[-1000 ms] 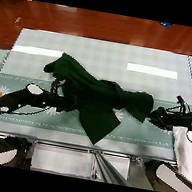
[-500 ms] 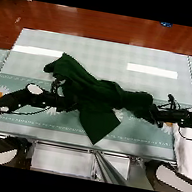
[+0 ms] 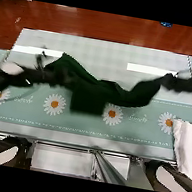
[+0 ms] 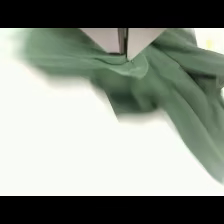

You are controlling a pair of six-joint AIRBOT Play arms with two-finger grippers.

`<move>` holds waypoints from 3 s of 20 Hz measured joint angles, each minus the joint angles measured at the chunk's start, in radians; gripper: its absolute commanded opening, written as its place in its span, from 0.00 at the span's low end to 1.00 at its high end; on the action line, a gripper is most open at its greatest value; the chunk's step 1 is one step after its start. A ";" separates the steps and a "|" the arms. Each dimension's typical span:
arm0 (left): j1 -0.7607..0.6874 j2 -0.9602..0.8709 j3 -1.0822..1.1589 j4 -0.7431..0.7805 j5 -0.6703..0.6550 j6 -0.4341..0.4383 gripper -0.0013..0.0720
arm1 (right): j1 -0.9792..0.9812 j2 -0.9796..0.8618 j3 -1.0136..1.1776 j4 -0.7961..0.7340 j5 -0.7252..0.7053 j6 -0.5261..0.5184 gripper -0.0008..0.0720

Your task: Fold the shirts.

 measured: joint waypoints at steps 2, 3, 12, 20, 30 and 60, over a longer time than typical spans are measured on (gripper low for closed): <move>0.087 0.066 0.165 0.002 -0.030 0.000 0.04 | 0.002 0.037 0.220 -0.039 0.014 0.035 0.04; 0.127 0.096 0.250 0.001 -0.048 -0.001 0.04 | 0.002 0.051 0.337 -0.062 0.014 0.054 0.04; 0.475 0.293 0.935 0.080 -0.183 -0.005 0.04 | 0.003 0.263 0.868 -0.333 0.063 0.208 0.04; 0.570 0.496 1.080 0.397 -0.235 -0.044 0.04 | 0.003 0.495 0.904 -0.584 0.262 0.277 0.04; 0.414 0.529 0.892 0.658 -0.431 -0.224 0.04 | 0.003 0.575 0.602 -0.679 0.344 0.328 0.04; 0.317 -0.842 1.052 0.485 -0.517 -0.169 0.04 | -0.014 -0.637 0.563 -0.306 0.104 0.200 0.04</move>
